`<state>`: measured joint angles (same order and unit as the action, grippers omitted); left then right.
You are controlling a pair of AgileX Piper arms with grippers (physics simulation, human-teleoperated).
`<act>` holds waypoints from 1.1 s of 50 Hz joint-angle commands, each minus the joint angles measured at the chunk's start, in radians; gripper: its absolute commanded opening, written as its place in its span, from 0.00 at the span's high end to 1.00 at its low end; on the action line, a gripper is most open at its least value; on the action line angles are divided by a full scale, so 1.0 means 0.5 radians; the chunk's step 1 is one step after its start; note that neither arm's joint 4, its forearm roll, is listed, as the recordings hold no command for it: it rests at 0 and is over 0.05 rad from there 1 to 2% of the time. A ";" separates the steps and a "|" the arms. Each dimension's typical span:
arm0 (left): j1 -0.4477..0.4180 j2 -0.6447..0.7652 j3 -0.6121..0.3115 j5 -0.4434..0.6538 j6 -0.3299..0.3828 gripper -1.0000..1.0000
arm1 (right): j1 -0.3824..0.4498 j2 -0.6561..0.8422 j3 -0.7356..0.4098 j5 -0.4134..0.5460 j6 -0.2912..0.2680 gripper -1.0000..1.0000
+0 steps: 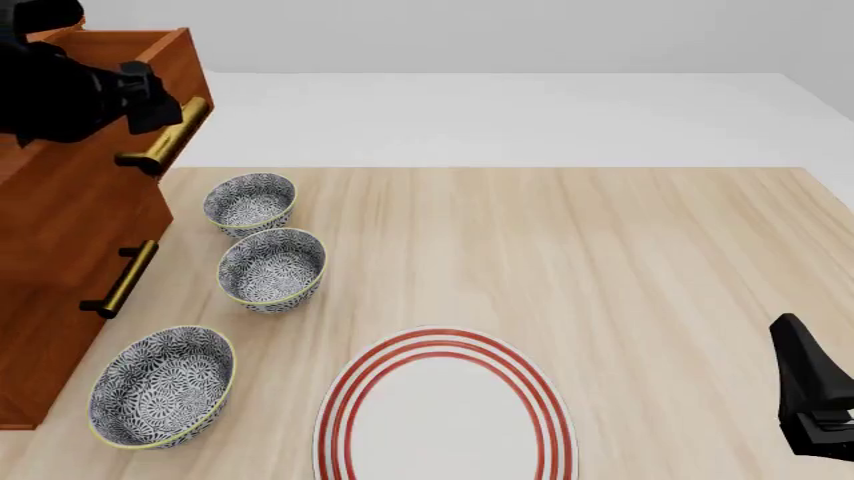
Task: Open the top drawer of the cabinet.
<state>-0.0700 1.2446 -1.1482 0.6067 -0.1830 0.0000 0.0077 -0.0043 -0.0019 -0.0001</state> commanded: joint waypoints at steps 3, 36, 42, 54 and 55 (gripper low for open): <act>-0.078 0.123 -0.007 -0.018 -0.028 0.00 | 0.000 0.000 0.000 0.000 0.000 0.00; -0.240 0.321 -0.070 -0.068 -0.100 0.00 | 0.000 0.000 0.000 0.000 0.001 0.00; -0.262 0.324 -0.058 -0.082 -0.113 0.00 | 0.000 0.000 0.000 0.000 0.000 0.00; -0.329 0.309 -0.035 -0.083 -0.138 0.00 | 0.000 0.000 0.000 0.000 0.000 0.00; -0.339 0.310 -0.034 -0.082 -0.137 0.00 | 0.000 0.000 0.000 0.000 0.000 0.00</act>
<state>-0.2020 1.3293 -1.2166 0.5790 -0.2984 0.0000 0.0078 -0.0043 -0.0019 0.0000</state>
